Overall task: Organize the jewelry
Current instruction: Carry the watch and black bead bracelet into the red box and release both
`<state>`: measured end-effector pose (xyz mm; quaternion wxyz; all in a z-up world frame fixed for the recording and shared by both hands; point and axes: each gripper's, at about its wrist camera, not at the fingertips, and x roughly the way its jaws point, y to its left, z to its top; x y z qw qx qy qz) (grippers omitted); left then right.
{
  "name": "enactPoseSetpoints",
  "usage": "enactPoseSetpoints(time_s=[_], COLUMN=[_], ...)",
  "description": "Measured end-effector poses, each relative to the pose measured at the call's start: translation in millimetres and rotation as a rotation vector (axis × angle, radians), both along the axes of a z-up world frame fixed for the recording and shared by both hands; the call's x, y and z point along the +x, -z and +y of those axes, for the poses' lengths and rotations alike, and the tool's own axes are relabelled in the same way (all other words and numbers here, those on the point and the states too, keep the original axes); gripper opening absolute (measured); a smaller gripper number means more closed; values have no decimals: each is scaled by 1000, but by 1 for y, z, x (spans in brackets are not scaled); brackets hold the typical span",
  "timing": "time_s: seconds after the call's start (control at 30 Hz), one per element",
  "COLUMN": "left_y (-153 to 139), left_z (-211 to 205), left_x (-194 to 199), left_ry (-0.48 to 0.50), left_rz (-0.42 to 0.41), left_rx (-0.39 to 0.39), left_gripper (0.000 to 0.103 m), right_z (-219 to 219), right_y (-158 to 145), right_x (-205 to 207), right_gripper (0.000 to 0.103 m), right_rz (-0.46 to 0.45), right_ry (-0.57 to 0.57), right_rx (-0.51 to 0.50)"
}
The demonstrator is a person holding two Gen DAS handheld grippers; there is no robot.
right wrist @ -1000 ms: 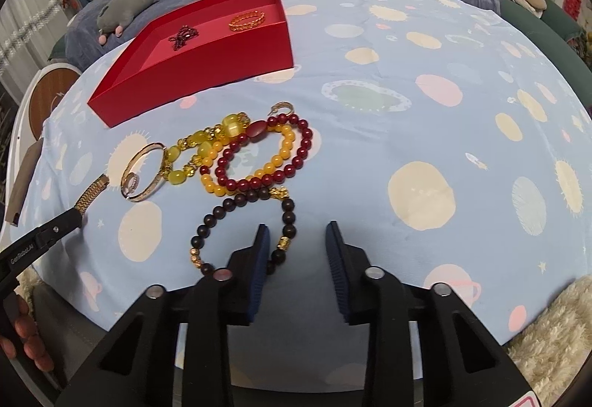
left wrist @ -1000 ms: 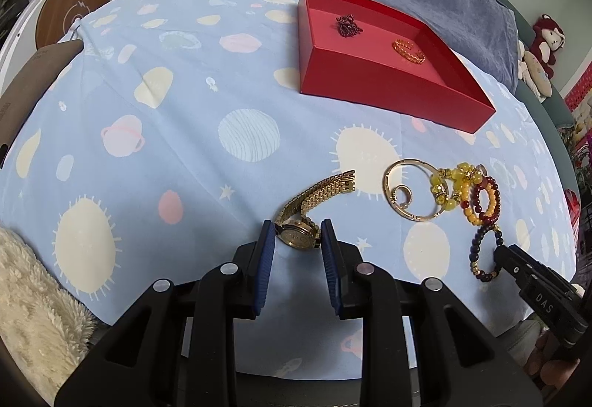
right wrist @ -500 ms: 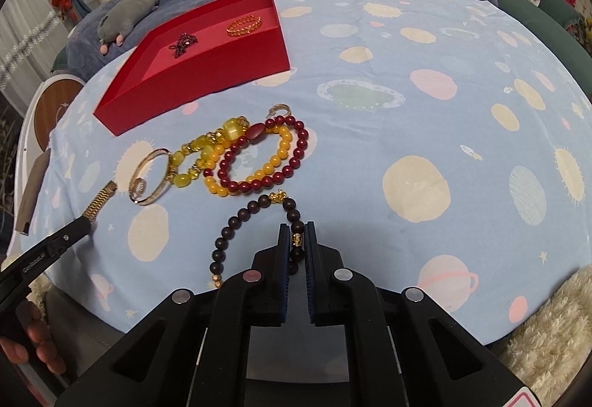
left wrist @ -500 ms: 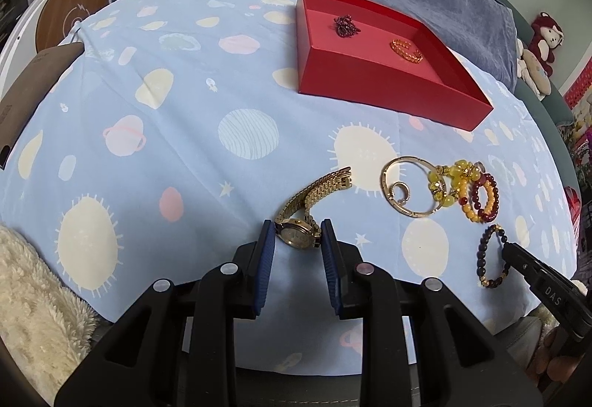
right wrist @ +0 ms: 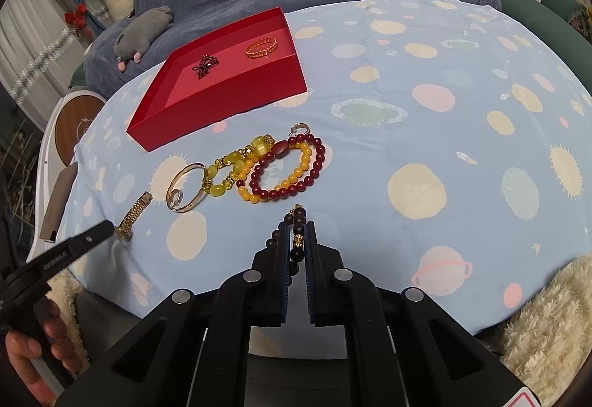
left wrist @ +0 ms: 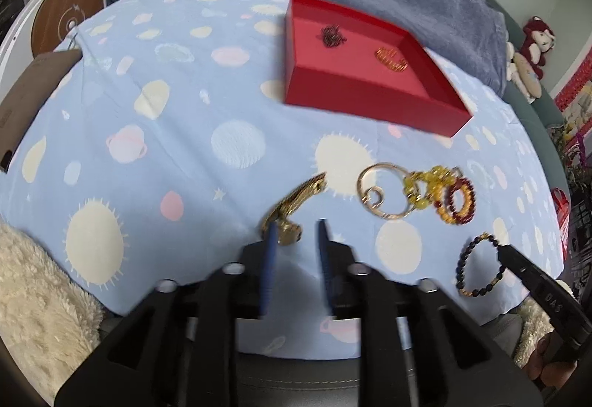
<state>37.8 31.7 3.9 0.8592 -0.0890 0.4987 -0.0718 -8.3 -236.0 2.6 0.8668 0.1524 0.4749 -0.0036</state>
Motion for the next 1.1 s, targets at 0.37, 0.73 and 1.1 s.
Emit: enactPoseSetpoints(time_s=[0.37,0.73,1.1], left_y=[20,10,-30], left_z=[-2,-1,2], left_x=[8,7,6], left_ry=[-28,-17,-10], left_rz=[20,-8,-54], left_rx=[48,40,-51], left_gripper=[43,25,24], right_z=[2,2,7], right_y=[5,3,-8], right_x=[2,1,2], right_gripper=[8,8,8], right_rz=[14,9,-12], right_ry=[-4,-5,-26], right_rx=[-5,1,18])
